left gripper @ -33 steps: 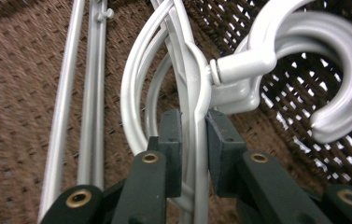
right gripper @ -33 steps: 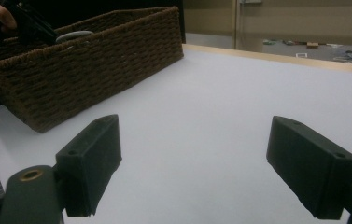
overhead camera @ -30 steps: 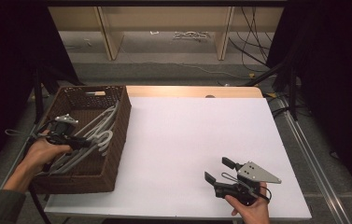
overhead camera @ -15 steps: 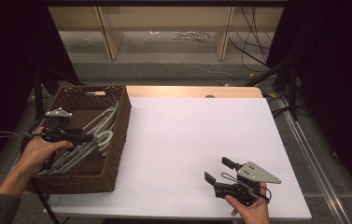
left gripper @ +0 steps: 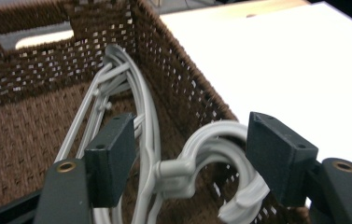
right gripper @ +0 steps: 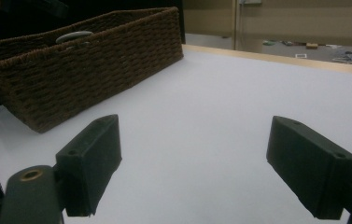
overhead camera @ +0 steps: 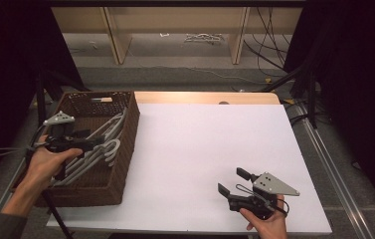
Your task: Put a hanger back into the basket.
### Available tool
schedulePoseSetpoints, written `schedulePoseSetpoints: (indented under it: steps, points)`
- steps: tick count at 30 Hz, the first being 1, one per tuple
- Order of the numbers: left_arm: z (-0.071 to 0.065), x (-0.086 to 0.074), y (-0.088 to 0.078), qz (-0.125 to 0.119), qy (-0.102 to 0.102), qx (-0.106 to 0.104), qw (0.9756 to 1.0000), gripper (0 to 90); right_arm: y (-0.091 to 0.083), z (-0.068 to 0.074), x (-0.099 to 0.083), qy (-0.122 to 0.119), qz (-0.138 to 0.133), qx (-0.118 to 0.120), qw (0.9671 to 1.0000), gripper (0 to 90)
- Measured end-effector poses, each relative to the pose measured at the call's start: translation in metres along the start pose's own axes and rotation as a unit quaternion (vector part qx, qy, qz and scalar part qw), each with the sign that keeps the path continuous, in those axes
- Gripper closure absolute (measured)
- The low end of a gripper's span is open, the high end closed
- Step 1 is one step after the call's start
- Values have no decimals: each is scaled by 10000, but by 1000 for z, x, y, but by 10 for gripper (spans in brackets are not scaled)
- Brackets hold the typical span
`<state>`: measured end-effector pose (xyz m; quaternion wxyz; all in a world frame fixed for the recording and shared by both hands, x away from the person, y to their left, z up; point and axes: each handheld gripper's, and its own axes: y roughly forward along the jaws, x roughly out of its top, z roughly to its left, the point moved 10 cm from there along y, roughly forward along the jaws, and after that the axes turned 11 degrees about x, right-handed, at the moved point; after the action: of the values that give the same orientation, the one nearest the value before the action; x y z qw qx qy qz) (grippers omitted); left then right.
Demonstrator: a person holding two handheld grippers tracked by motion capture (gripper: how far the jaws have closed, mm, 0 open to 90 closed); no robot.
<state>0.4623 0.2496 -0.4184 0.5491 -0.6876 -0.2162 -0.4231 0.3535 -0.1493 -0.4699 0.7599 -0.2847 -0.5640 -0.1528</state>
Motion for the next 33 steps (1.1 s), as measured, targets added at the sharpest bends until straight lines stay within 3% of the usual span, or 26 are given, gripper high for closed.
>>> schedulePoseSetpoints:
  steps: [2,6,13,20,25,33]
  points:
    - [-6,1,-2,-132,-25,-77,9999,321,0,0,0,0,0,2,10000,188]
    - [-10,3,-6,-246,-92,-12,9997,312,1,0,0,-24,13,18,10000,188]
    - [-34,13,-14,-686,-85,-238,9973,268,0,0,0,6,-3,6,10000,188]
    - [-54,17,-17,-848,-104,-337,9958,179,0,1,0,8,-9,11,10000,188]
    - [-80,17,-21,-980,52,-496,9939,166,0,1,0,6,-10,13,10000,188]
    - [-109,11,-23,-1108,190,-674,9914,165,0,0,0,-31,19,4,10000,188]
